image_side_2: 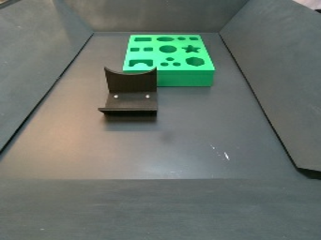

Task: Insert the star object.

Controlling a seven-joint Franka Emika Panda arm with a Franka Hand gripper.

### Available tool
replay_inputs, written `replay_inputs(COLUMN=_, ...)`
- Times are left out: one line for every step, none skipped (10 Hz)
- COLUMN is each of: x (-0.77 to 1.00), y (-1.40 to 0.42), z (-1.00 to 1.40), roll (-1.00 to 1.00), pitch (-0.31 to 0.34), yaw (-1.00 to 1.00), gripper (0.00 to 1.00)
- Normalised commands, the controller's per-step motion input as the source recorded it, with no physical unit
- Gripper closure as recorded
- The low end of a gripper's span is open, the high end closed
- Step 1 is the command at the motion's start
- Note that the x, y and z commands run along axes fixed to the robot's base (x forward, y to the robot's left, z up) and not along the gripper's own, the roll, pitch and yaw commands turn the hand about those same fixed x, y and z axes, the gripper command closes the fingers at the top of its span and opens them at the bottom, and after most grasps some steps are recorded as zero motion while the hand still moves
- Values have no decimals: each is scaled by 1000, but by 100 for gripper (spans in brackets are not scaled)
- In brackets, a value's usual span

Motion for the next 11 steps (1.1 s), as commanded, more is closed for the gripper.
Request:
replay_inputs(x=-54, y=491, z=-806, roll=281, pitch=-81, yaw=160, gripper=100)
replay_inputs(x=-34, y=491, z=-806, roll=281, pitch=-79, yaw=137, gripper=100)
replay_inputs(x=-71, y=340, z=-1000, roll=180, pitch=-67, yaw=114, gripper=100)
replay_inputs(x=-94, y=277, z=-1000, roll=123, pitch=-66, yaw=114, gripper=100)
replay_inputs(x=-129, y=351, z=-1000, roll=149, pitch=-83, yaw=180, gripper=100)
replay_inputs(x=-183, y=229, z=-1000, roll=47, pitch=-56, yaw=171, gripper=100)
replay_inputs(x=-194, y=194, z=-1000, roll=26, pitch=-43, yaw=171, gripper=100)
replay_inputs(x=-194, y=191, z=-1000, roll=19, pitch=-39, yaw=169, gripper=100)
replay_inputs(x=-149, y=186, z=-1000, roll=14, pitch=-26, yaw=123, gripper=100)
replay_inputs(x=-89, y=197, z=-1000, roll=10, pitch=-17, yaw=74, gripper=100)
replay_inputs(x=-60, y=200, z=-1000, roll=11, pitch=-17, yaw=49, gripper=100)
